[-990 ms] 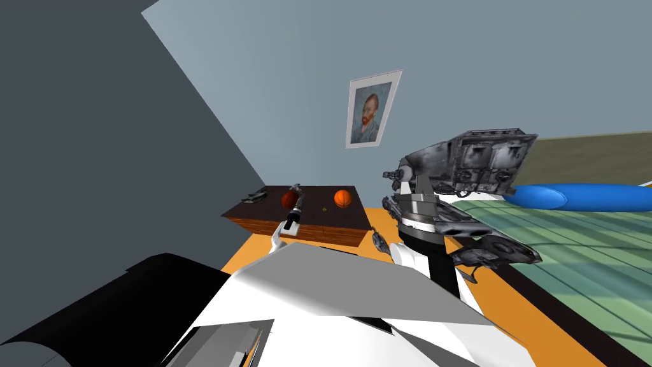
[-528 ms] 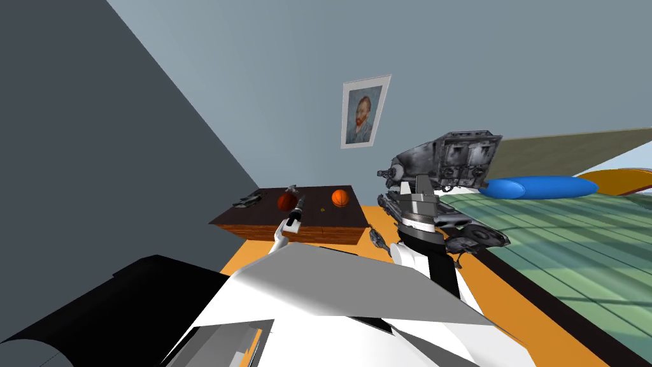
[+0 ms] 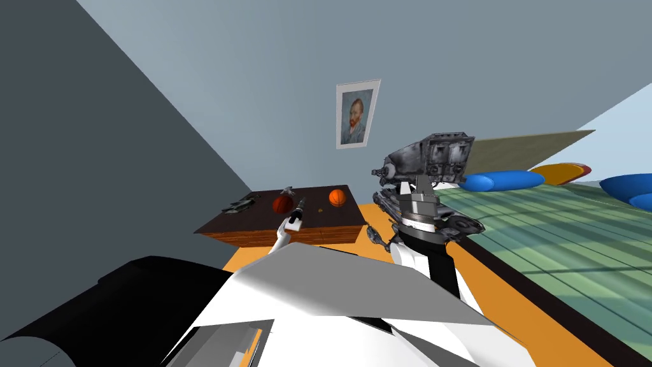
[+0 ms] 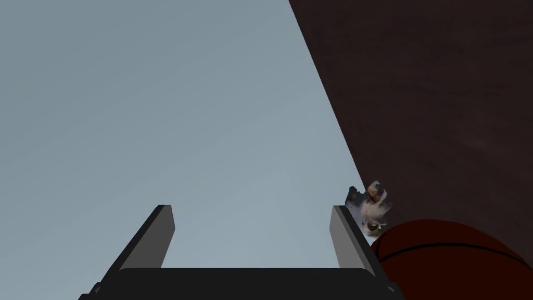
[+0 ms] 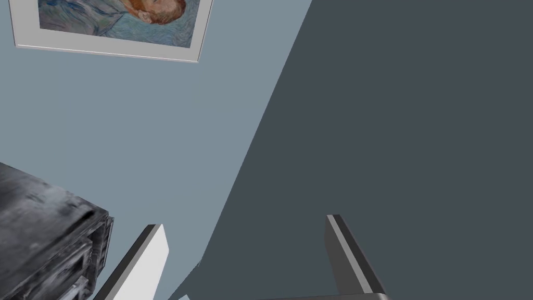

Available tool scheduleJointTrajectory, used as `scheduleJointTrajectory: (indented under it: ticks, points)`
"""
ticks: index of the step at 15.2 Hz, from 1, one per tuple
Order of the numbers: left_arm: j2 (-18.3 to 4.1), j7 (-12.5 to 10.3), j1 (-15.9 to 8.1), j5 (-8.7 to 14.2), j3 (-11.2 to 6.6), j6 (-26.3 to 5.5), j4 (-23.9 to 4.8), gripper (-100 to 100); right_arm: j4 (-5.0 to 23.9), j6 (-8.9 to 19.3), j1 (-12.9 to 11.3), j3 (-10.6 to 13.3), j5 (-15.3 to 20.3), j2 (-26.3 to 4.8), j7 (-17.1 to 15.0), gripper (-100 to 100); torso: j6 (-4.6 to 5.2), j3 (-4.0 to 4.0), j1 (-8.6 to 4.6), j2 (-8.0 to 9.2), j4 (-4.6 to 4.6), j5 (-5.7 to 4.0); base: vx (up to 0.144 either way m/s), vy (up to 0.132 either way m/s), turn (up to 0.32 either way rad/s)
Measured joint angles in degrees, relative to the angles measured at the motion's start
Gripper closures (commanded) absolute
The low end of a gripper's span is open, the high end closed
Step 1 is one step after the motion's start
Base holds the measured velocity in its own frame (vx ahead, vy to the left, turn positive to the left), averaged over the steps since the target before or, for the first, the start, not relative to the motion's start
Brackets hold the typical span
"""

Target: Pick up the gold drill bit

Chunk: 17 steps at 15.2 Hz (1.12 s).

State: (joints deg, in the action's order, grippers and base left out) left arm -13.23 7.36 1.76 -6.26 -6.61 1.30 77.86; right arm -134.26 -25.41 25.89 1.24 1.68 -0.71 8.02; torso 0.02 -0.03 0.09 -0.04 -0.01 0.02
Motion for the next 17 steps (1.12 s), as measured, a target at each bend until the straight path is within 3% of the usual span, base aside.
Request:
scheduleJointTrajectory:
  ticks: [17]
  points:
    - [-0.58, 3.93, -10.45, 0.19, -1.32, -7.07, -19.08, -100, 0.00, 0.00, 0.00, 0.00, 0.00, 0.00, 0.00, 0, 0.00, 0.00, -0.02, 0.00, 0.00, 0.00, -0.009, 0.022, -0.134]
